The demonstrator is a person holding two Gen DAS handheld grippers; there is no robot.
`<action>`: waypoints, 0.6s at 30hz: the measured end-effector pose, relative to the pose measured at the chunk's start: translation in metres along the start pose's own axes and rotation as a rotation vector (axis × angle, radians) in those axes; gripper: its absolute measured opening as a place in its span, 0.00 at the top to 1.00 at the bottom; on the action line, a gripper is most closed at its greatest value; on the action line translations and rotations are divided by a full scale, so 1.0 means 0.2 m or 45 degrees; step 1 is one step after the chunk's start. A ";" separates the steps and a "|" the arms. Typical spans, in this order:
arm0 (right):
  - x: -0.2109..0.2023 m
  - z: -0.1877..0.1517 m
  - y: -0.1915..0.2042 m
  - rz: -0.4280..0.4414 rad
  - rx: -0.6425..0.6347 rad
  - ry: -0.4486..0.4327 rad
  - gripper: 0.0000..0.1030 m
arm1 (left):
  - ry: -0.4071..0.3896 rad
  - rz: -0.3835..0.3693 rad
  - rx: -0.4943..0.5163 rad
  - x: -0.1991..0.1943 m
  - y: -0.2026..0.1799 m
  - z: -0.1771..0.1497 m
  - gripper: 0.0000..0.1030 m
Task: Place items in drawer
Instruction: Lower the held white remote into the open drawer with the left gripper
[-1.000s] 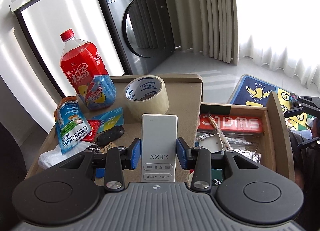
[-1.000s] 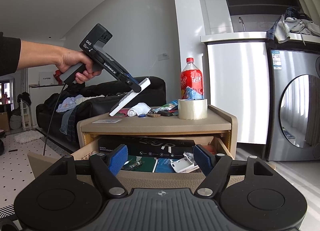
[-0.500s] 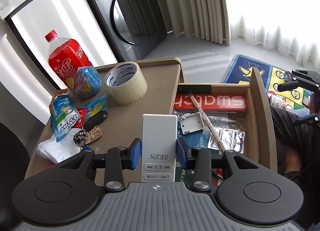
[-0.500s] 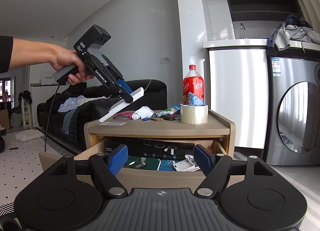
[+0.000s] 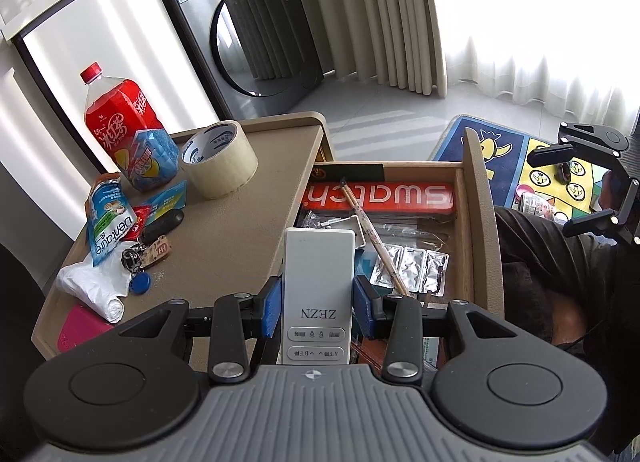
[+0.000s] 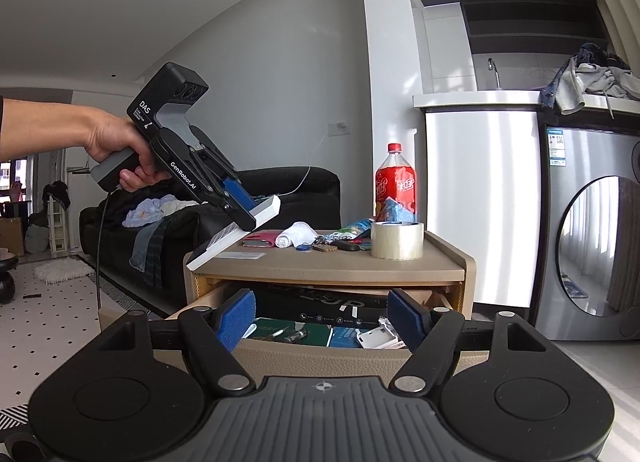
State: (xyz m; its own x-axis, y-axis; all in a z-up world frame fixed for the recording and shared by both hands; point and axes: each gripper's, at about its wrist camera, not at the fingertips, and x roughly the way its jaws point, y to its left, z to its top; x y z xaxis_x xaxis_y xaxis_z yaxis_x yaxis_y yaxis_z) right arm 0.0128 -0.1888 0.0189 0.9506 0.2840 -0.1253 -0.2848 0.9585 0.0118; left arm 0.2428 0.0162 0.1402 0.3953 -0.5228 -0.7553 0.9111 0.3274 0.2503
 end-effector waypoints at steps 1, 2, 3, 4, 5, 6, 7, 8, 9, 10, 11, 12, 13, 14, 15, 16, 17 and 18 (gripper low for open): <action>0.00 0.00 0.00 -0.003 0.005 0.005 0.26 | 0.002 -0.004 0.001 0.00 -0.01 -0.01 0.59; 0.00 0.00 0.01 -0.004 0.009 0.009 0.26 | 0.001 -0.006 0.003 0.00 -0.03 -0.03 0.59; 0.00 0.00 0.01 -0.005 0.013 0.013 0.26 | 0.000 -0.008 0.005 -0.01 -0.06 -0.05 0.59; 0.00 0.00 0.01 -0.007 0.015 0.016 0.26 | -0.002 -0.012 0.002 -0.01 -0.07 -0.06 0.59; -0.01 0.00 0.02 -0.010 0.012 0.022 0.26 | -0.004 -0.016 -0.002 -0.01 -0.08 -0.08 0.59; -0.01 0.00 0.03 -0.011 0.010 0.022 0.26 | -0.006 -0.014 -0.003 -0.01 -0.09 -0.09 0.59; -0.01 0.00 0.03 -0.009 0.008 0.021 0.26 | -0.006 -0.019 -0.003 0.00 -0.11 -0.10 0.59; -0.02 0.00 0.04 -0.006 0.005 0.019 0.26 | -0.006 -0.025 -0.003 0.01 -0.12 -0.11 0.59; -0.02 0.00 0.05 -0.004 0.001 0.019 0.26 | -0.006 -0.025 -0.001 0.01 -0.13 -0.11 0.59; -0.03 0.00 0.06 -0.002 -0.002 0.019 0.26 | -0.004 -0.030 0.001 0.02 -0.15 -0.12 0.59; -0.03 0.00 0.06 -0.001 -0.005 0.018 0.26 | -0.004 -0.035 0.001 0.03 -0.16 -0.12 0.59; -0.03 0.00 0.07 0.001 -0.006 0.019 0.26 | -0.005 -0.040 0.002 0.04 -0.17 -0.13 0.59; -0.04 0.00 0.07 0.003 -0.008 0.020 0.26 | -0.008 -0.041 -0.001 0.05 -0.17 -0.13 0.59; -0.04 0.00 0.08 0.004 -0.010 0.021 0.26 | -0.011 -0.043 -0.003 0.06 -0.18 -0.14 0.59; -0.04 0.00 0.08 0.004 -0.013 0.022 0.26 | -0.014 -0.044 -0.006 0.07 -0.18 -0.14 0.59; -0.05 0.00 0.08 0.004 -0.018 0.024 0.26 | -0.015 -0.041 -0.006 0.08 -0.18 -0.14 0.59; -0.05 0.00 0.08 0.003 -0.020 0.024 0.26 | -0.015 -0.042 -0.008 0.09 -0.19 -0.15 0.59; -0.05 0.00 0.09 0.002 -0.021 0.024 0.26 | -0.015 -0.048 -0.014 0.10 -0.19 -0.15 0.59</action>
State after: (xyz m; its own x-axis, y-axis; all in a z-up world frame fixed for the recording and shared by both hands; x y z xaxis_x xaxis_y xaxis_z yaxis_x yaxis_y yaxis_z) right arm -0.0020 -0.1754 0.0196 0.9477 0.2846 -0.1442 -0.2882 0.9576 -0.0043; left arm 0.2136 0.0172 0.0967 0.3620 -0.5442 -0.7568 0.9242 0.3157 0.2150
